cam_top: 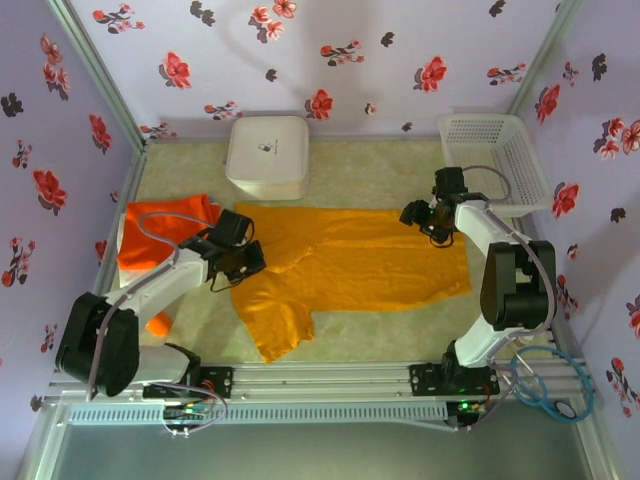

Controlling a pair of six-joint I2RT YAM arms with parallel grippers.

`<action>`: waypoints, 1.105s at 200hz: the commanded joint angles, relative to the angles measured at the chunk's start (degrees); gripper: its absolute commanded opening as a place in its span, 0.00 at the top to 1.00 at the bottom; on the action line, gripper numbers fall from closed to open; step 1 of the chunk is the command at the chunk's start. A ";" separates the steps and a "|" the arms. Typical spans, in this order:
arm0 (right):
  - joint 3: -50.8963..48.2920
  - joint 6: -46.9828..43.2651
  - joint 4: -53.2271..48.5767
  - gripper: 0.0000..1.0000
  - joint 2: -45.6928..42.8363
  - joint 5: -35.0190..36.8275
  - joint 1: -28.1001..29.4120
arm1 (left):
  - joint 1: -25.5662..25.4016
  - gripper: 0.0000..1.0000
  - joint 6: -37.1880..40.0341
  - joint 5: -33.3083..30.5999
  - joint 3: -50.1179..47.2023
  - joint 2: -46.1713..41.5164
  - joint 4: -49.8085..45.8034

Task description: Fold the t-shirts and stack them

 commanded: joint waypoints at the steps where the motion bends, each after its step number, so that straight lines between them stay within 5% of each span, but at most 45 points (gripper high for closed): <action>1: -0.19 -0.95 -1.17 0.30 0.21 0.96 -0.33 | -0.56 1.00 -2.37 -2.65 -2.10 -1.41 -2.42; 23: -0.82 -1.25 -0.95 0.28 -0.18 -0.02 -0.32 | -0.47 0.99 -0.69 -4.79 -1.61 -0.39 -4.97; 42: -2.50 -1.38 -0.21 0.22 -2.09 0.13 -0.24 | -0.23 0.69 2.85 -9.68 1.77 1.60 -10.89; 63: -3.28 -0.74 -2.00 0.14 -4.13 1.65 -0.23 | 0.32 0.56 6.49 -12.69 5.94 3.61 -15.39; 89: -4.03 1.11 -5.35 0.12 -6.21 1.53 -0.23 | 0.38 0.54 9.17 -12.56 9.00 5.10 -15.21; 102: -5.59 2.35 -6.08 0.01 -7.70 1.46 -0.07 | 0.34 0.54 10.38 -11.75 10.66 6.03 -14.71; 147: -15.91 6.85 0.07 0.01 -13.14 2.95 2.67 | 1.14 0.54 16.00 -13.92 13.15 12.09 -12.35; 221: -13.97 7.15 2.03 0.01 -5.59 6.73 4.67 | 6.52 0.57 20.12 -12.88 16.56 23.95 -8.78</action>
